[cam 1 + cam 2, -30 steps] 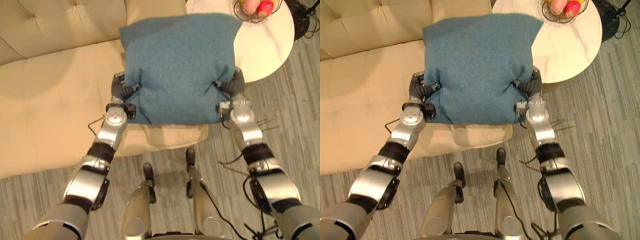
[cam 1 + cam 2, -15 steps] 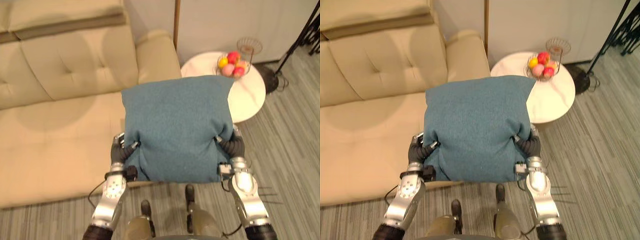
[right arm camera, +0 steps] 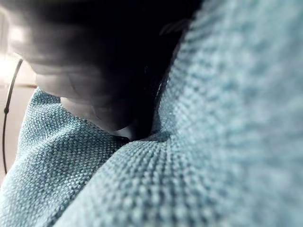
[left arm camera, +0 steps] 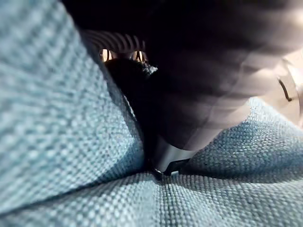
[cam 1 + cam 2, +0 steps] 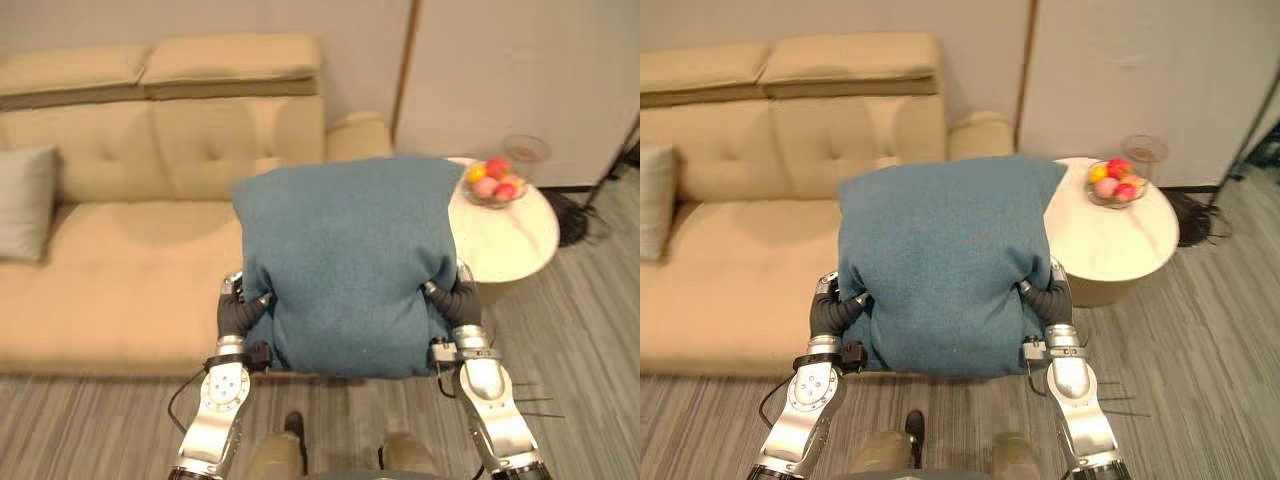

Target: Pick up cushions and gather them together orderly.

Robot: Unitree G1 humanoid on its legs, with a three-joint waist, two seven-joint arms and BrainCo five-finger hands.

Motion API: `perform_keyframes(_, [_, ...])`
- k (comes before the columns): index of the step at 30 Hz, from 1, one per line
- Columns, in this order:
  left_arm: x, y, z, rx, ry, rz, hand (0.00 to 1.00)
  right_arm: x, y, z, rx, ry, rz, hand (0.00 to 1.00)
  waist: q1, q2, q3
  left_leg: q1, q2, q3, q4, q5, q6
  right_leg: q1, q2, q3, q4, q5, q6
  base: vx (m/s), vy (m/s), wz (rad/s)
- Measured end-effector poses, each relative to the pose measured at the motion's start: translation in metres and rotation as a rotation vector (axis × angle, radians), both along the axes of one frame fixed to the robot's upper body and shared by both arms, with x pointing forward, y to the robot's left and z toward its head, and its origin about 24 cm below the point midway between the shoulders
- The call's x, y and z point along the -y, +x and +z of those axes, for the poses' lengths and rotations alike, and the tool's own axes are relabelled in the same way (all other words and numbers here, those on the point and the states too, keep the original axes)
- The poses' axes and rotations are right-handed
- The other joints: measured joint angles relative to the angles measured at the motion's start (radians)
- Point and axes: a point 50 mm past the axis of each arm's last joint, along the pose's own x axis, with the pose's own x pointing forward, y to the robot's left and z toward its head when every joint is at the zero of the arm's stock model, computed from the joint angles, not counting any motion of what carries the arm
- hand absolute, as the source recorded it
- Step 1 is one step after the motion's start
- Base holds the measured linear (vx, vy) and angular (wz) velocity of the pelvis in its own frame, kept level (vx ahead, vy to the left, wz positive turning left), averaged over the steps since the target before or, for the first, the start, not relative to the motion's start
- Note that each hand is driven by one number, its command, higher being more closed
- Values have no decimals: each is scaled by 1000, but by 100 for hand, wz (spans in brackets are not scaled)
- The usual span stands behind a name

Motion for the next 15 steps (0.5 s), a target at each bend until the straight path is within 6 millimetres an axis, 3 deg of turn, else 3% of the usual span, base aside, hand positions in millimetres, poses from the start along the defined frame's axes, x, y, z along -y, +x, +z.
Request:
perform_keyframes(2, [7,0,-1,-4,-14,-30,100,7,1,-5,-20,-4,-39,100,-11,-12,5,-8,19,103,-18,-32,8,14,-33,-75,-54,42,-20,-345,-144,126])
perform_keyframes(4, [14,-1,-1,-7,-22,-75,100,15,1,-7,-29,-5,-77,100,-30,-25,1,-18,-20,193,72,-30,17,27,-93,-134,-112,81,-20,-193,-22,105])
perform_keyframes(6, [18,1,1,4,-28,-103,100,21,1,-7,-27,-6,-99,100,-51,-27,-2,17,-38,268,199,-52,37,26,-145,-181,-180,149,10,-174,68,85])
perform_keyframes(7, [18,1,1,3,-36,-105,100,21,0,-7,-29,-6,-99,100,-54,-20,-6,44,-33,275,210,-71,45,26,-151,-191,-194,157,14,-168,121,65])
perform_keyframes(8, [19,2,1,3,-43,-109,100,22,-1,-8,-31,-3,-107,100,-59,-10,-13,103,-35,292,169,-138,26,25,-153,-201,-221,170,26,-131,137,54])
perform_keyframes(10, [19,5,-1,-5,-30,-125,100,20,-1,-9,-35,26,-121,100,-54,-30,-15,99,-70,300,105,-116,29,30,-178,-200,-272,207,51,-157,145,45])
perform_keyframes(12, [16,5,-3,-16,-15,-128,100,17,-1,-10,-35,41,-122,100,-49,-43,-22,72,-85,291,132,-127,42,36,-186,-195,-298,227,52,-120,178,27])
perform_keyframes(15, [14,5,-3,-16,0,-132,100,13,-1,-11,-37,63,-120,100,-48,-48,-24,55,-101,278,177,-146,68,56,-200,-191,-310,234,60,-67,177,24])
